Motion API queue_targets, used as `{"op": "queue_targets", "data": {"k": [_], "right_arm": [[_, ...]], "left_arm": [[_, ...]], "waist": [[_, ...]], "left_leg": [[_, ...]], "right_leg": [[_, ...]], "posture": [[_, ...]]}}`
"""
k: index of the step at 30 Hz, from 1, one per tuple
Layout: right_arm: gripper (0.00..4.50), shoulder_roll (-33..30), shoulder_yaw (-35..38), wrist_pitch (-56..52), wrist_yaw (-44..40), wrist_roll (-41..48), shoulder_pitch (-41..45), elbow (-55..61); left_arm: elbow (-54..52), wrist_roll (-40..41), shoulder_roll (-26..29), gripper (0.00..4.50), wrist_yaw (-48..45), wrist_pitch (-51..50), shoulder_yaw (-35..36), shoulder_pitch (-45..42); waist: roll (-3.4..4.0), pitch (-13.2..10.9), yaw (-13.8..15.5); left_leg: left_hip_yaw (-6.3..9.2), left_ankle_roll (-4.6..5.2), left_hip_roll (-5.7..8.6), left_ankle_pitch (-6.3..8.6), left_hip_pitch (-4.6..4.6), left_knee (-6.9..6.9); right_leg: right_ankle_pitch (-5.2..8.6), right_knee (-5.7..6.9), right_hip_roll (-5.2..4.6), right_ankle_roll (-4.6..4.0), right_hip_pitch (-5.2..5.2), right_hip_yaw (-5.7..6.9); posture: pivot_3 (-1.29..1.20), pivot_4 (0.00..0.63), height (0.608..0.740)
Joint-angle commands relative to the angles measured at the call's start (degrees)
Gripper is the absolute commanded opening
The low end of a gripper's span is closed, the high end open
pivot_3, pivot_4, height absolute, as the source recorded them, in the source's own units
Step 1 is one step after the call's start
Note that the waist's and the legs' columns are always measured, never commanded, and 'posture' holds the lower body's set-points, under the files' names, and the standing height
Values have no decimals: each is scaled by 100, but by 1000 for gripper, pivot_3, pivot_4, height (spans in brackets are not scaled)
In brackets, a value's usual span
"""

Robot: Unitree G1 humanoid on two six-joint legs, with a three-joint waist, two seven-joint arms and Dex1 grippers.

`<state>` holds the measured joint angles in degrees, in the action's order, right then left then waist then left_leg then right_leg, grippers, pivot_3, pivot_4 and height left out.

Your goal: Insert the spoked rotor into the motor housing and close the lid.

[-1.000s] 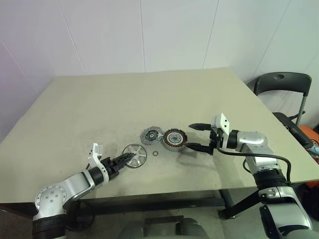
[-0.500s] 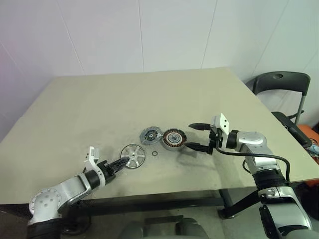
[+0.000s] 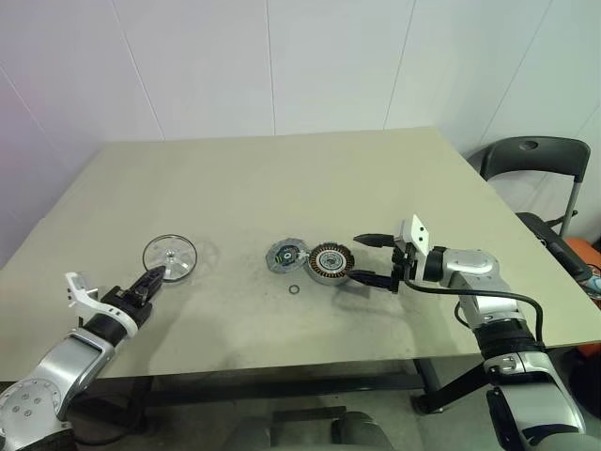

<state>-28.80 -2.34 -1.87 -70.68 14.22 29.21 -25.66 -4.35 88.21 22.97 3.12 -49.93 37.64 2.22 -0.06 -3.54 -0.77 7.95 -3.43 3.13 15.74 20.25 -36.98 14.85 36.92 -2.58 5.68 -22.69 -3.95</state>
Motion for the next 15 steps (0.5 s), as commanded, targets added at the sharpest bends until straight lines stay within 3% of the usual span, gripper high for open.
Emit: {"op": "queue_targets", "data": {"k": [1,10,15], "right_arm": [[4500,29,6,92,-4,28,221,18],[4500,34,-20,56,45,37,253,72],[4500,26,-26,18,64,47,255,116]], "left_arm": [[-4,195,150,1433,111,51,117,-48],[22,518,349,4483,485,-334,-105,351],[-560,705,480,4483,533,-600,-285,901]], "waist": [[0,0,-6],[0,0,-12],[-2,-1,-13]], "left_leg": [[-1,0,0,0,0,0],[0,1,0,0,1,2],[0,1,-1,1,4,3]], "right_leg": [[0,0,0,0,0,0],[0,-2,0,0,-2,0],[1,-3,0,-1,-4,0]], "posture": [[0,0,740],[0,0,740],[0,0,740]]}}
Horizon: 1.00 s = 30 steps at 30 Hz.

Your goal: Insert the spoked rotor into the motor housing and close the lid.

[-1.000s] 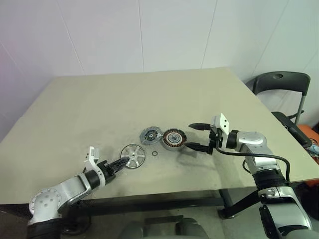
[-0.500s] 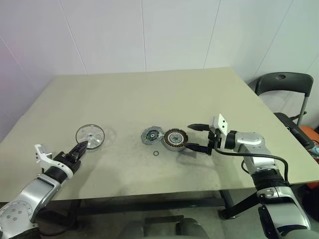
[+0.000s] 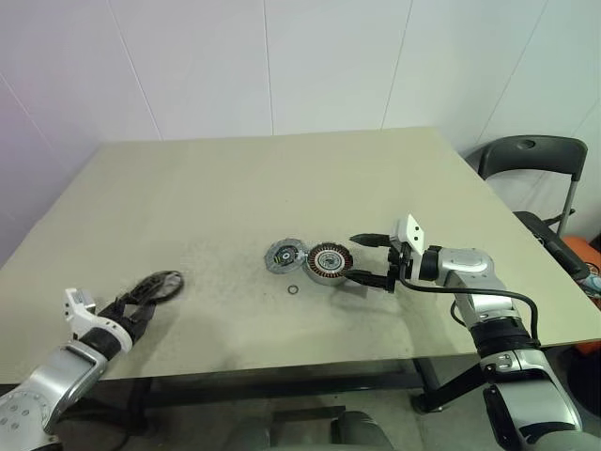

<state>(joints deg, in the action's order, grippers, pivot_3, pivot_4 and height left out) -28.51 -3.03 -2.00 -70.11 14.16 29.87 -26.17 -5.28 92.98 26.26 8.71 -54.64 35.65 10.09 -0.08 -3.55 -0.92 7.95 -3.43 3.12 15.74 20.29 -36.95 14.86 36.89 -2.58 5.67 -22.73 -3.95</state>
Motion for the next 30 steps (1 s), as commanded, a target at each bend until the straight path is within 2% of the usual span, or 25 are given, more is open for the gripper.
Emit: {"op": "queue_targets", "data": {"k": [1,6,9,12,14,16,19,21,26,30], "right_arm": [[4500,-5,42,29,6,54,195,164],[4500,-13,21,42,-15,32,237,121],[4500,-14,21,59,-21,22,278,79],[4500,-10,23,80,-10,7,309,56],[4500,-11,28,84,1,-2,316,59],[4500,-11,30,86,17,-10,339,37],[4500,-15,36,97,48,-21,369,3],[4500,-14,42,98,63,-17,381,-10],[4500,-29,59,73,85,18,317,67],[4500,-58,83,23,92,65,216,202]], "left_arm": [[-584,242,175,4483,-68,-155,-150,183],[-1136,340,295,4483,-346,-269,-588,260],[-1481,-392,629,4483,-704,-403,-1133,157],[-1870,-1969,1050,4483,-1625,178,-1852,-152],[-2037,-3761,1518,4483,-2698,1381,-2743,-300],[-1871,-5042,1741,4483,-3465,2399,-3475,-481],[-1291,-5789,1636,4483,-3893,2778,-4061,-971],[-834,-6112,1370,4483,-4126,2950,-4312,-1407],[22,-6605,787,4483,-4595,3130,-4626,-2163],[366,-6806,448,4483,-4913,3191,-4719,-2415]], "waist": [[0,0,8],[-1,-1,17],[2,-1,3],[6,-3,7],[6,-3,5],[13,-2,1],[13,-2,5],[13,-3,11],[11,-2,17],[11,-2,3]], "left_leg": [[0,0,0,0,-1,0],[-1,-1,2,0,-2,-3],[-3,-1,1,0,-2,-1],[-6,-2,2,0,-2,3],[-9,-2,3,0,-2,3],[-15,-3,4,0,-3,7],[-21,0,4,0,-3,23],[-19,2,2,-1,-4,42],[-10,4,-2,-1,3,73],[-10,4,-3,0,8,83]], "right_leg": [[0,0,0,0,0,0],[5,0,-1,6,3,1],[5,-1,2,4,2,1],[1,-1,4,-3,0,0],[1,-1,4,-3,-1,0],[0,-8,4,-5,0,-3],[-1,-27,2,-5,1,-7],[-2,-41,3,-3,1,-7],[-14,-64,1,19,-9,-3],[-15,-69,0,21,-19,-4]], "posture": [[0,0,740],[0,0,740],[0,0,740],[0,0,740],[0,0,740],[0,0,740],[0,0,740],[0,0,740],[0,0,740],[0,0,740]]}}
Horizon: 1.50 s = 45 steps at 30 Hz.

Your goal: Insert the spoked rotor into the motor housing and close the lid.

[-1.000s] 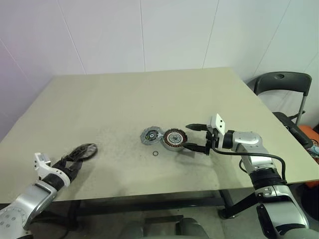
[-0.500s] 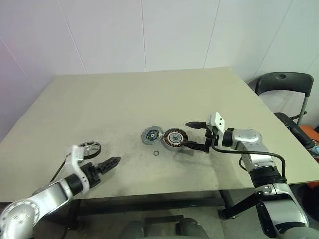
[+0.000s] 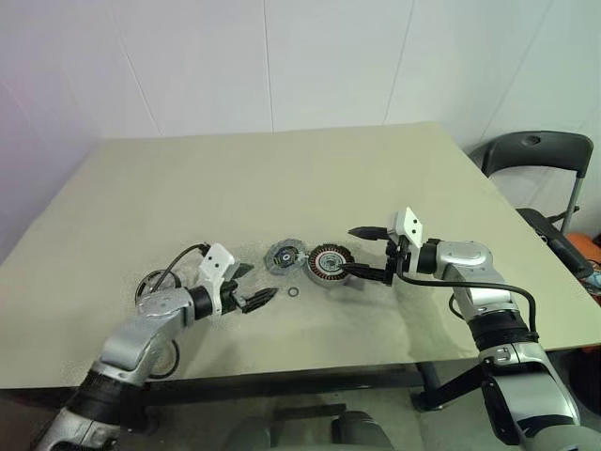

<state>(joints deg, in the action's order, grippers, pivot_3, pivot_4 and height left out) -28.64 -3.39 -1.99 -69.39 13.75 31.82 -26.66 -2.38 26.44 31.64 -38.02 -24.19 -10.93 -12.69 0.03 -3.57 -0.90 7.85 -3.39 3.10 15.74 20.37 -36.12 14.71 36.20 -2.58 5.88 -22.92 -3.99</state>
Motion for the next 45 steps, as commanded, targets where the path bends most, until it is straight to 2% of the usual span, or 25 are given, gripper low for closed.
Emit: {"op": "queue_targets", "data": {"k": [1,10,21,25,36,45], "right_arm": [[4500,-45,122,14,29,109,12,265],[4500,-109,174,-17,44,153,-147,420],[4500,-197,198,48,16,172,-144,340],[4500,-161,169,80,63,132,-109,284],[4500,-85,127,149,119,114,-108,226],[4500,-122,156,128,80,151,-109,258]], "left_arm": [[125,-236,-132,4483,-327,175,-105,-166],[626,-1134,-540,4483,-660,641,-584,-415],[1290,-1467,-899,4483,-803,613,-556,-642],[1239,-1500,-820,3592,-962,475,-586,-571],[1115,-1748,-757,18,-1018,624,-662,-356],[528,-1606,-536,18,-1109,337,-431,-96]], "waist": [[0,0,5],[0,0,17],[2,2,30],[2,2,13],[3,3,14],[3,4,-3]], "left_leg": [[0,0,-1,0,1,0],[1,2,2,0,-8,-12],[7,2,4,0,-20,-22],[6,3,4,0,-44,-24],[6,5,2,1,-51,-11],[5,5,1,1,-55,-10]], "right_leg": [[0,0,0,0,-1,0],[0,2,0,0,16,1],[-7,5,-1,10,33,3],[-6,5,0,11,57,3],[-7,3,-2,12,58,2],[-7,4,-1,12,60,2]], "posture": [[0,0,740],[0,0,740],[0,0,740],[0,0,740],[0,0,740],[0,0,740]]}}
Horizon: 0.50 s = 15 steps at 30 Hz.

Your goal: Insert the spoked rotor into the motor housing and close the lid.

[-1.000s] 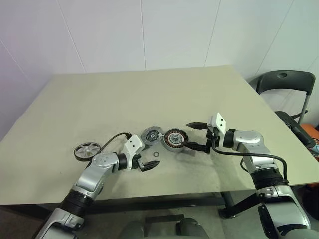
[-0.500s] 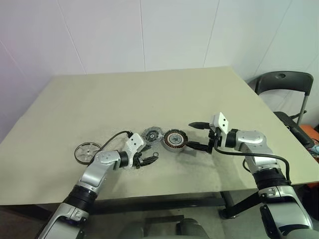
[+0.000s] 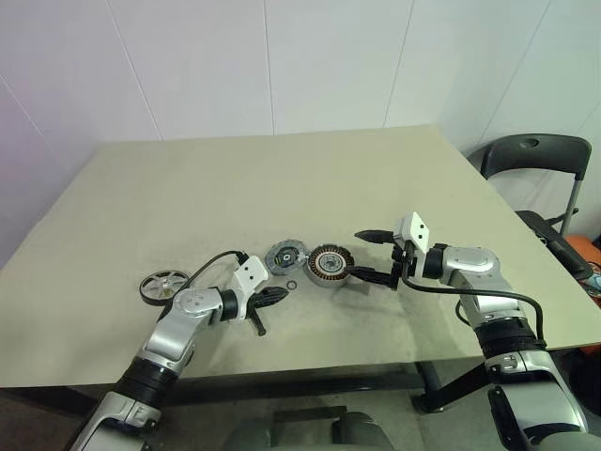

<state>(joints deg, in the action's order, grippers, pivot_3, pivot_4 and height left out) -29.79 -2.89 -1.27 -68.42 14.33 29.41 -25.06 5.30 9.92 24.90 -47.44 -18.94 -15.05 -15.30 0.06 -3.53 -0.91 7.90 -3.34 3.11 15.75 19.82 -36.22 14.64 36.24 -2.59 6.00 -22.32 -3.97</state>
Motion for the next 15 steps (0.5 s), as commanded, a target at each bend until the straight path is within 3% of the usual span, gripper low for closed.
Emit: {"op": "queue_targets", "data": {"k": [1,6,7,10,15], "right_arm": [[4500,-9,106,59,-19,92,132,94],[4500,5,98,63,-11,84,145,91],[4500,10,93,62,-6,80,153,90],[4500,24,77,48,3,70,187,84],[4500,35,64,38,19,59,229,82]], "left_arm": [[-355,83,163,18,-188,-222,15,208],[-932,484,189,18,-204,-751,250,390],[-1019,551,199,195,-211,-856,278,397],[-1154,643,169,895,-169,-995,328,346],[-1019,485,137,2552,-64,-1038,194,236]], "waist": [[0,0,-4],[0,0,3],[0,0,4],[0,0,8],[0,0,8]], "left_leg": [[0,0,0,0,0,0],[0,0,-1,0,0,-2],[0,0,-2,0,0,-2],[0,0,-1,0,0,-4],[0,0,-1,0,0,-5]], "right_leg": [[0,0,0,0,0,0],[0,1,0,0,1,0],[0,1,0,0,1,-1],[0,4,1,0,1,0],[0,5,1,0,1,0]], "posture": [[0,0,740],[0,0,740],[0,0,740],[0,0,740],[0,0,740]]}}
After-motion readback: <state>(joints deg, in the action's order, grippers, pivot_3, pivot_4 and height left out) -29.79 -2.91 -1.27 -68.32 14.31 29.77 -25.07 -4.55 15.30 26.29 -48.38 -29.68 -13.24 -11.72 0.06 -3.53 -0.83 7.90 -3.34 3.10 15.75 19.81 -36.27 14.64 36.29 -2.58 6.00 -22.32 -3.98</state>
